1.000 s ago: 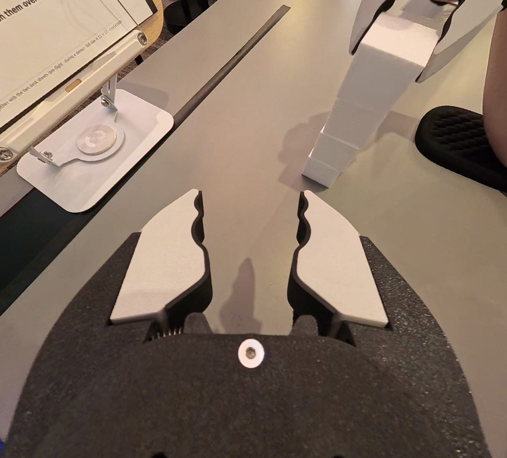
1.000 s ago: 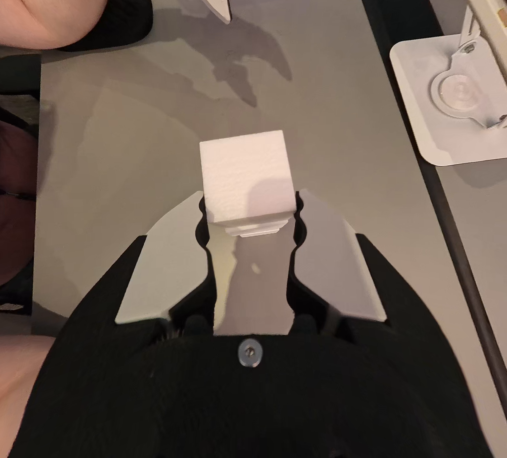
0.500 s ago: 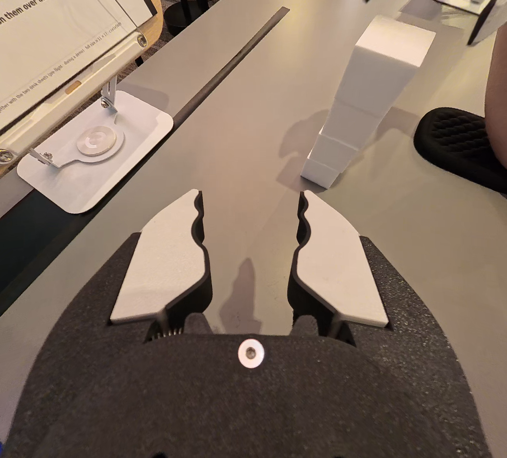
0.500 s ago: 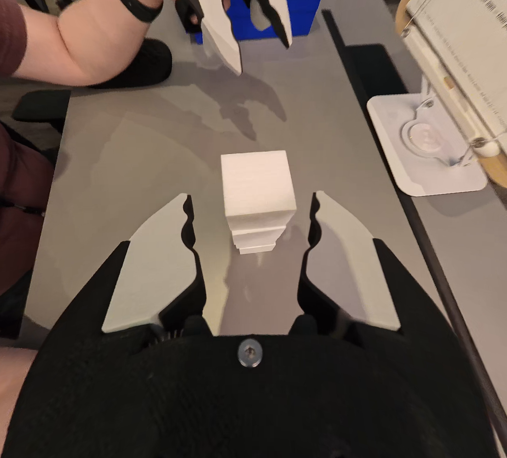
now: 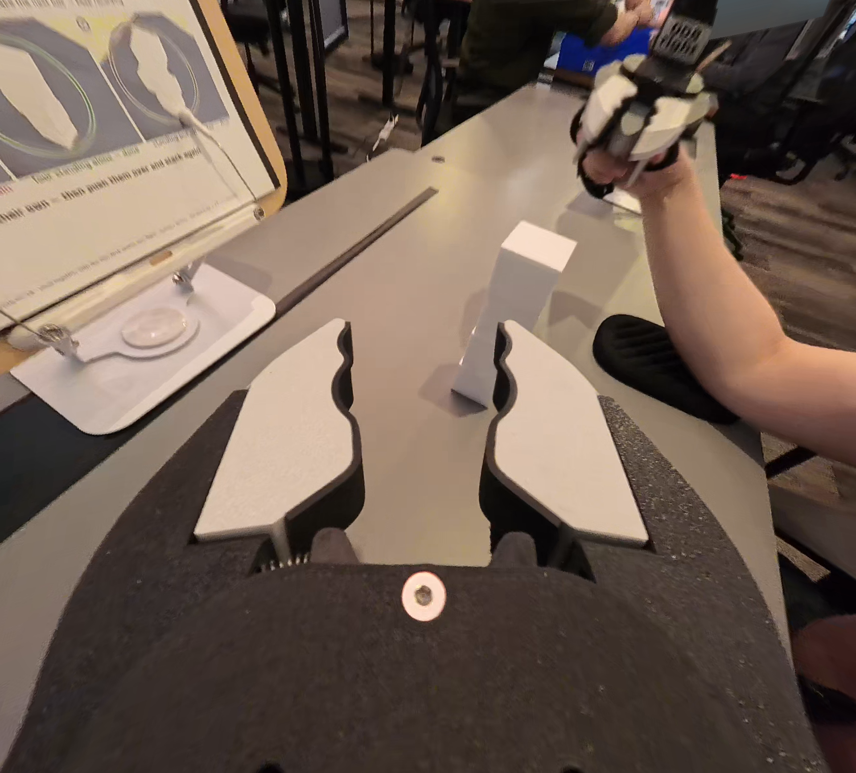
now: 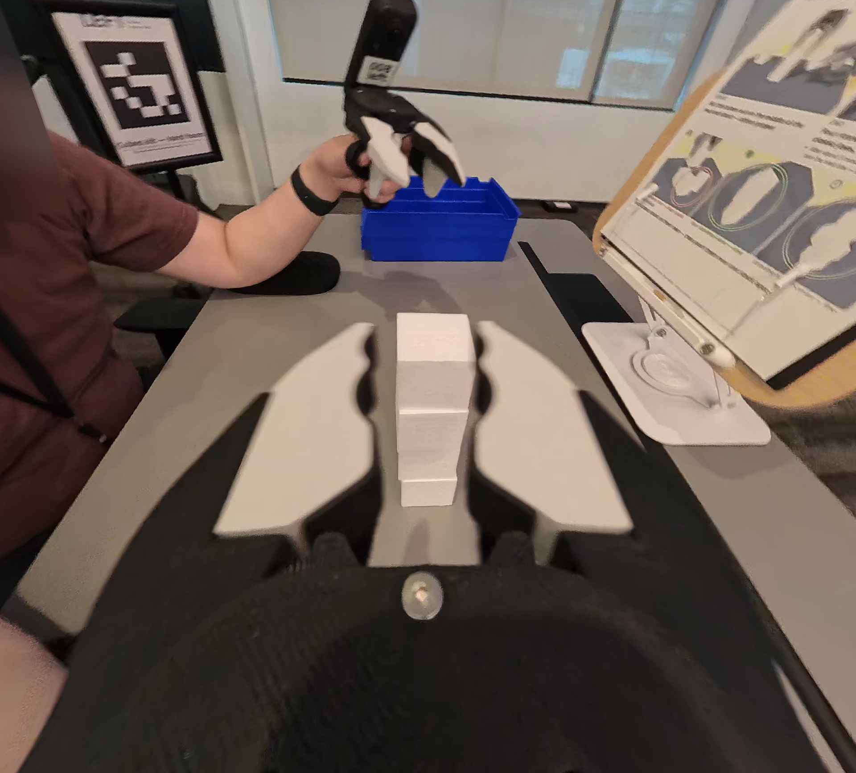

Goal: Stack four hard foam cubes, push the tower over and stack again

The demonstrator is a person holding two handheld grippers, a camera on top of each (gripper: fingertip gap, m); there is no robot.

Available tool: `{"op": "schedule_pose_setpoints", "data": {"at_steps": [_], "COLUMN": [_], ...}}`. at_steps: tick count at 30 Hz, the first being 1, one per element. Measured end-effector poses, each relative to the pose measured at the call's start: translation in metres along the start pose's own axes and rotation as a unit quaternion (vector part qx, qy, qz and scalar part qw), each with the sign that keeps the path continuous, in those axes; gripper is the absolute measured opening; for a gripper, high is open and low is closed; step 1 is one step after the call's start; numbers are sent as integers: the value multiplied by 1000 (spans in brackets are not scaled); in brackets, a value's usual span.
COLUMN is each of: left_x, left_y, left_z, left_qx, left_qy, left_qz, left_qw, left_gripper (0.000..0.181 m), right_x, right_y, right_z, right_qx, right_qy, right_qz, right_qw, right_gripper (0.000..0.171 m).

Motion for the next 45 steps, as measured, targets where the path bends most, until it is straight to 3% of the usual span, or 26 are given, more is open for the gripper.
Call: {"op": "schedule_pose_setpoints", "data": {"at_steps": [1, 2, 7, 16, 22, 27, 29, 31, 33, 35, 42, 45], "left_x": [0, 0, 1, 2, 6, 4, 1, -3, -8, -12, -30, -31], "left_y": [-1, -2, -6, -6, -5, -4, -3, 0, 3, 6, 20, 21], "left_z": [-5, -9, -24, -32, -35, -39, -42, -46, -52, -62, -96, -103], "left_qx": [13, 23, 76, 104, 100, 82, 61, 29, 5, -4, -19, -10], "left_qy": [-4, -13, -49, -24, 6, -20, -43, -78, -97, -86, -106, -121], "left_qz": [8, 16, 65, 76, 85, 88, 88, 82, 70, 49, -10, -13], "left_qw": [1000, 1000, 994, 991, 991, 992, 993, 993, 993, 995, 994, 993], "left_gripper": [57, 57, 52, 31, 0, 0, 0, 0, 0, 0, 0, 0], "right_x": [0, 0, 0, -6, -3, 8, 16, 28, 36, 40, 51, 52], "right_y": [1, 1, 0, -3, -1, 4, 12, 30, 49, 67, 129, 153], "right_z": [-2, -5, -24, -39, -30, -20, -16, -15, -18, -21, -23, -15], "right_qx": [11, 28, 99, 145, 94, 26, -31, -148, -260, -331, -407, -419], "right_qy": [-10, -12, 6, 31, 40, 37, 82, 171, 244, 275, 246, 207], "right_qz": [-12, -16, -8, -18, 11, 81, 116, 162, 214, 264, 436, 485], "right_qw": [1000, 999, 995, 989, 995, 996, 989, 960, 909, 863, 764, 739], "right_gripper": [12, 6, 6, 0, 0, 1, 1, 1, 1, 1, 1, 0]}}
Point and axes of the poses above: each gripper's, where its closed fingertips meet, z out along the fingers, y out of its underside, x = y × z across the jaws, the point moved 9 cm from there along -z, back along the fingers, and after that the axes turned 11 degrees about -x, right-handed, at the moved point
